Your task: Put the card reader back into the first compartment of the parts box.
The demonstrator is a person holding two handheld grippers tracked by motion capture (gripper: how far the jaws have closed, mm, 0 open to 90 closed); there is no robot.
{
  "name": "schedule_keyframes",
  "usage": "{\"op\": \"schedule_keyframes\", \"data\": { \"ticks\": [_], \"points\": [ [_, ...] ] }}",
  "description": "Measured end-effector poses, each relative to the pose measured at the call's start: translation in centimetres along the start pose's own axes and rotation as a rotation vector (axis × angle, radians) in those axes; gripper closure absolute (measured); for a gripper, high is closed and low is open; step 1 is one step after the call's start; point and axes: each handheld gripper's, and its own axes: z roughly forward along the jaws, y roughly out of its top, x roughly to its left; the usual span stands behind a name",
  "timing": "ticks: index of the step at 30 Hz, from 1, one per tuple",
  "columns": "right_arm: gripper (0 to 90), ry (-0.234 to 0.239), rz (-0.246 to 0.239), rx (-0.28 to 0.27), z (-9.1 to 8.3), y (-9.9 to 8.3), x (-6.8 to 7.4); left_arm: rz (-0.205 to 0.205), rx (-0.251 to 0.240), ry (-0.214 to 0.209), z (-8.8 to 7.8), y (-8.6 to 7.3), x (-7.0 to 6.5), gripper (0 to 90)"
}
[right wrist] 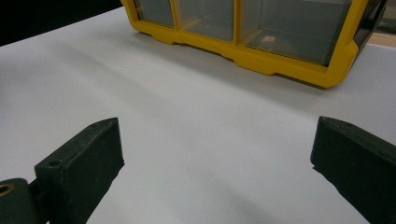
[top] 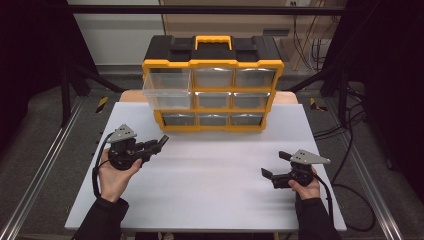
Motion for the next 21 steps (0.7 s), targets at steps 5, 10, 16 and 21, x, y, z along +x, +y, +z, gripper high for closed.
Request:
{"op": "schedule_keyframes", "data": {
  "ticks": [5, 10, 16, 21],
  "points": [
    [2.5, -0.001, -0.002, -0.002, 0.0, 0.0, 0.0, 0.000, -0.004, -0.001, -0.2, 0.2, 0.0, 72.5],
    [2.5, -0.001, -0.001, 0.000, 0.0, 0.0, 0.0, 0.003, -0.007, -0.006, -0.3, 0.4, 0.0, 72.5],
    [2.5, -0.002, -0.001, 0.000, 0.0, 0.0, 0.0, 0.006, -0.020, -0.014, -0.6, 0.9, 0.0, 72.5],
    [2.5, -0.001, -0.003, 0.004, 0.0, 0.0, 0.0, 0.016, -0.026, -0.018, -0.9, 1.5, -0.1, 72.5]
  ]
}}
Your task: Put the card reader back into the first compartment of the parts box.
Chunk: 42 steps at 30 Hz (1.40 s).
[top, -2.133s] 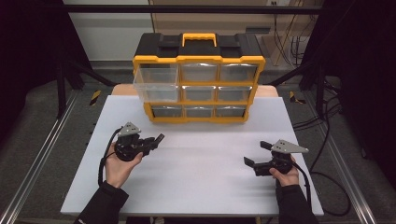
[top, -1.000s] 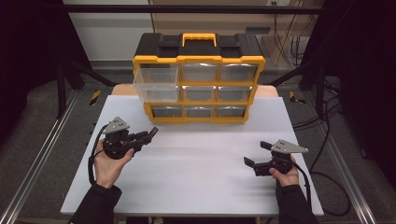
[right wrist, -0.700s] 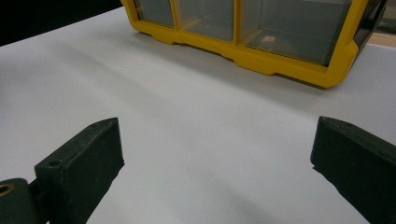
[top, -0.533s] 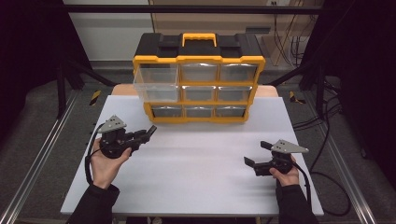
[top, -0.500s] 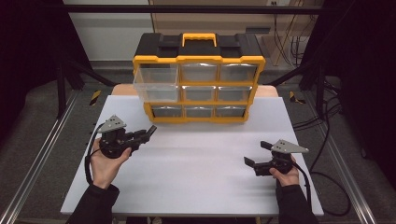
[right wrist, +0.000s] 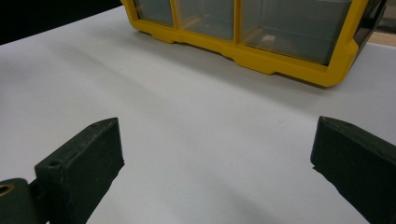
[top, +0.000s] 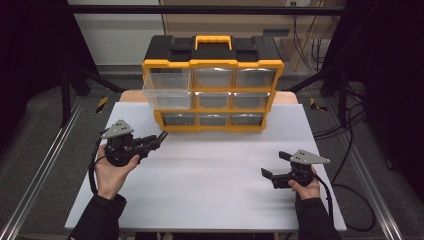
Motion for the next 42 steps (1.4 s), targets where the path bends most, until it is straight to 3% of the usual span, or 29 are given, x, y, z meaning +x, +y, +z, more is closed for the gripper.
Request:
{"op": "schedule_keyframes", "data": {
  "ticks": [42],
  "points": [
    [2.5, 0.001, 0.001, -0.005, 0.0, 0.0, 0.0, 0.059, -0.065, -0.006, -2.8, 5.1, -0.8, 72.5]
  ]
}}
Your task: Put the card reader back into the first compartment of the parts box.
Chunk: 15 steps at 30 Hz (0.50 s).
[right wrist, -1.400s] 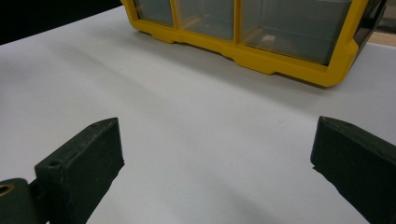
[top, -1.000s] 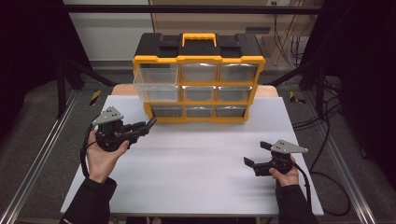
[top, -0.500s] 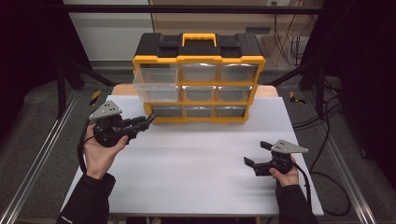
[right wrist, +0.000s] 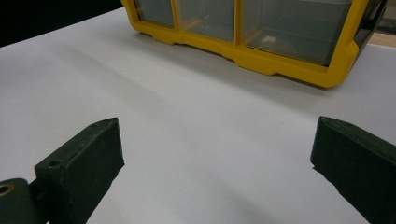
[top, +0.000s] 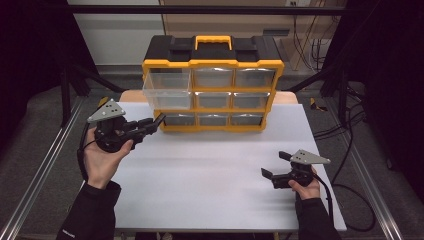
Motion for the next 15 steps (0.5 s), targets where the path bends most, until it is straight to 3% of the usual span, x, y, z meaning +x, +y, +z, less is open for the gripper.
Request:
{"op": "schedule_keyframes", "data": {
  "ticks": [15],
  "points": [
    [2.5, 0.000, 0.000, -0.001, 0.0, 0.0, 0.0, 0.013, -0.024, 0.004, -0.9, 1.7, 0.1, 72.6]
  ]
}}
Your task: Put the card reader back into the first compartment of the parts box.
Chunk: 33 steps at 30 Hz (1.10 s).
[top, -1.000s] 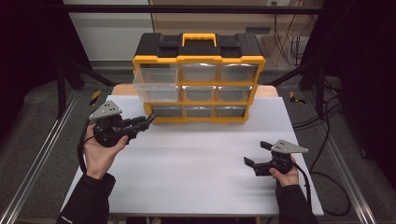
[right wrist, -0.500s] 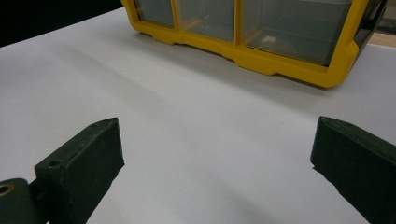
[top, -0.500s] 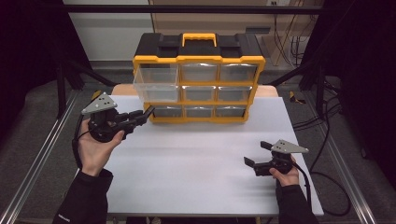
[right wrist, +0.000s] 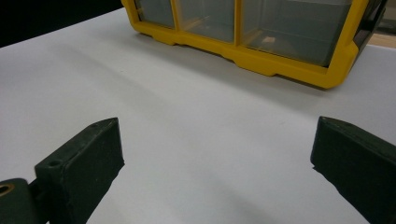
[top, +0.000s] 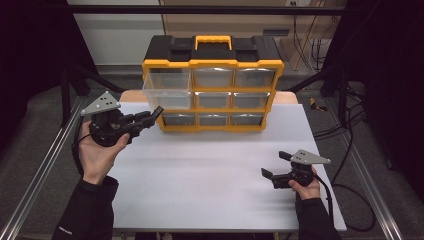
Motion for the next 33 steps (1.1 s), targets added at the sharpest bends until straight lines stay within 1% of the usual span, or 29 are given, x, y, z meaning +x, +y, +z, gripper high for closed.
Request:
{"op": "schedule_keyframes", "data": {
  "ticks": [13, 26, 33],
  "points": [
    [2.5, 0.002, -0.001, 0.002, 0.1, 0.0, 0.0, 0.014, -0.012, 0.006, -0.2, 1.3, -0.4, 72.6],
    [2.5, 0.001, -0.003, 0.001, 0.0, 0.0, 0.0, 0.040, -0.017, 0.016, -0.4, 3.0, -1.0, 72.6],
    [2.5, 0.000, -0.002, 0.002, 0.0, 0.0, 0.0, 0.042, -0.029, 0.018, -0.5, 3.9, -1.1, 72.6]
  ]
}}
